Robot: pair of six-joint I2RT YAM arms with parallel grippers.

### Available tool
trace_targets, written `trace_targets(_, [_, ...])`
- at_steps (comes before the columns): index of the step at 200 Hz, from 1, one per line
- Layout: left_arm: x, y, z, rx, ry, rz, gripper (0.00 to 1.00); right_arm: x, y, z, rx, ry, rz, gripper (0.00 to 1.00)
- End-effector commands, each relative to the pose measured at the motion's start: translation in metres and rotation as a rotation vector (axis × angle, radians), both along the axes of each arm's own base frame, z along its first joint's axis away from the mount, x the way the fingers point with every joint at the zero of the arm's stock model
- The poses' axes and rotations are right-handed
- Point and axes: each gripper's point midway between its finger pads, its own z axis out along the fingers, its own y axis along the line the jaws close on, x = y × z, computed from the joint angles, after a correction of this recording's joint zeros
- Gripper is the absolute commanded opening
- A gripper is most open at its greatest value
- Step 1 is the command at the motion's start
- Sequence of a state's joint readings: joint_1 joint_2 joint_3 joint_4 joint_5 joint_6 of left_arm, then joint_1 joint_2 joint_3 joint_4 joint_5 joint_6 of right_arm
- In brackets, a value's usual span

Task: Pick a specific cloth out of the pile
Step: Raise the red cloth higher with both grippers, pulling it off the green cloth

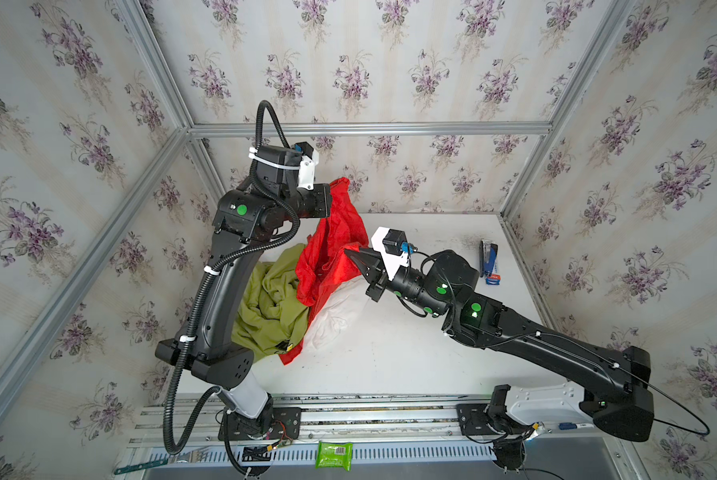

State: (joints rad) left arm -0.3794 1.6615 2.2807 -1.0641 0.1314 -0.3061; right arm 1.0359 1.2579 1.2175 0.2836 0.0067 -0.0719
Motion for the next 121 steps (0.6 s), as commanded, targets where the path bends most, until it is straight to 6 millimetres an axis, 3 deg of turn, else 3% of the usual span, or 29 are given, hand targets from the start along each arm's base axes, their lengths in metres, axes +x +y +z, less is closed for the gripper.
trace_targets(1, [-0.006, -0.006, 0.019, -0.052, -0.045, -0.033, 0.00, 0.001, -0.006, 0.023, 0.053, -0.048, -0.024, 0.00])
trace_targets(121, [-0.028, -0.012, 0.052, -0.135, -0.112, -0.083, 0.00, 0.003, -0.016, 0.050, 0.048, -0.102, -0.071, 0.00])
